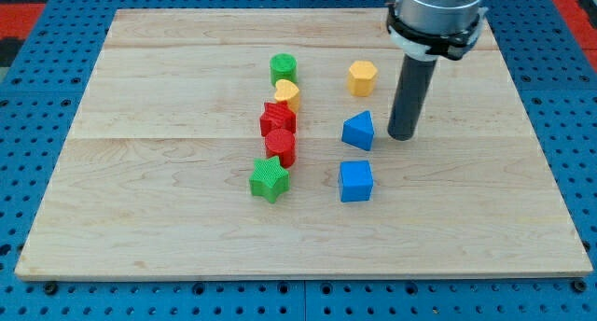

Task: Keep blue blocks vertically below yellow hexagon

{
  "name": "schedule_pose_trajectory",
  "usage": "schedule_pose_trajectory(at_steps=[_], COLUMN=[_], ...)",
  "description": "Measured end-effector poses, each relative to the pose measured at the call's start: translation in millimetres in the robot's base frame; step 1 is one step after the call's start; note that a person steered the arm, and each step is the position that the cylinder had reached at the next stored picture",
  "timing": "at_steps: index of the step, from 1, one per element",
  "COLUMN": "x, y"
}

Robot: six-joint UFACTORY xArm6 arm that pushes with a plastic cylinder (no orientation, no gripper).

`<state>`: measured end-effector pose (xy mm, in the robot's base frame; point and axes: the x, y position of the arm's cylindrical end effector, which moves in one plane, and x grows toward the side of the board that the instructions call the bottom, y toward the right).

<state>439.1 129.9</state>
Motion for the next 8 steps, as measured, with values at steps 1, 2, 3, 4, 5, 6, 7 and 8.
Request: schedule_pose_trajectory(at_steps=[1, 2, 3, 4, 5, 6, 7, 8], x=[0, 0, -4, -19, 7, -2, -14, -13], y=[63, 96, 96, 71, 63, 6, -24, -62])
